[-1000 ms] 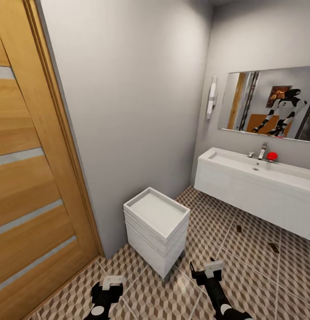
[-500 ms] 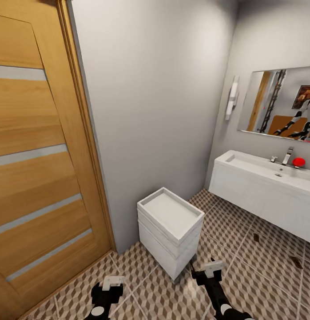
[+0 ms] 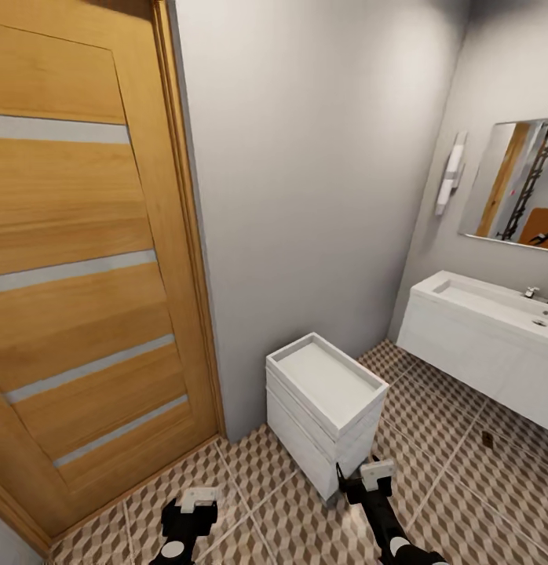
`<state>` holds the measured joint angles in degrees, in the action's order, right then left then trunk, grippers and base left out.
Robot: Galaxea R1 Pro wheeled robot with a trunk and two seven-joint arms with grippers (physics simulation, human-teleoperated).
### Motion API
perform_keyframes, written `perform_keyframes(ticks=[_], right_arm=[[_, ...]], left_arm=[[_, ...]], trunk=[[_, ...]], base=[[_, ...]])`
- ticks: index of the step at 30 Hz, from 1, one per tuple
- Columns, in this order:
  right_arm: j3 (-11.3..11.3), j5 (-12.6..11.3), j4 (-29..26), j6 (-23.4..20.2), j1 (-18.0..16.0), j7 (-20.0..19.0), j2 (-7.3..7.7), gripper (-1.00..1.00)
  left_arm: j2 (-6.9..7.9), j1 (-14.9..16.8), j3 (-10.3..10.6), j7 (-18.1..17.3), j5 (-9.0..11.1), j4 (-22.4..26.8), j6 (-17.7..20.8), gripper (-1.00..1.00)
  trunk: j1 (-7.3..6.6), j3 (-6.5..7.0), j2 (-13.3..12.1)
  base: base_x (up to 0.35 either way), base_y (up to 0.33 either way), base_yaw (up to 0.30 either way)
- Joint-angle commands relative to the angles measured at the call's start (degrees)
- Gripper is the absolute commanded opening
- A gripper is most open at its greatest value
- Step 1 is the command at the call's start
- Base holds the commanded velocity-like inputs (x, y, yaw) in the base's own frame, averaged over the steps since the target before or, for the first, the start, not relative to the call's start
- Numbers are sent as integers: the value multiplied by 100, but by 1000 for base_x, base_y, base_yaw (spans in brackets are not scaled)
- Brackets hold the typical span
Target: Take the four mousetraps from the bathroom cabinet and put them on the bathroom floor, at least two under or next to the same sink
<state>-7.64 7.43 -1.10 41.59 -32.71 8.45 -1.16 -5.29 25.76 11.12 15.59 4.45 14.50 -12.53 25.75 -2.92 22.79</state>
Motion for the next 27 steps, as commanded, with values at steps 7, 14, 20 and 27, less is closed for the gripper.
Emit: perform_keyframes(ticks=[7,14,20,27], right_arm=[[-18,57,5,7,-3,60,1,100],[-18,57,5,7,-6,60,-3,100],[-18,57,5,7,-7,60,-6,100],[-18,57,5,7,-6,60,-7,100]], left_arm=[[-5,8,48,32,47,-8,-21,100],[-7,8,50,32,47,-8,-21,100],[-7,8,48,32,47,-8,-22,100],[-7,8,48,32,47,-8,-22,100]], trunk=[[4,-13,13],[4,-13,13],[4,-13,13],[4,-13,13]], base=[[0,0,236],[0,0,236],[0,0,236],[0,0,236]])
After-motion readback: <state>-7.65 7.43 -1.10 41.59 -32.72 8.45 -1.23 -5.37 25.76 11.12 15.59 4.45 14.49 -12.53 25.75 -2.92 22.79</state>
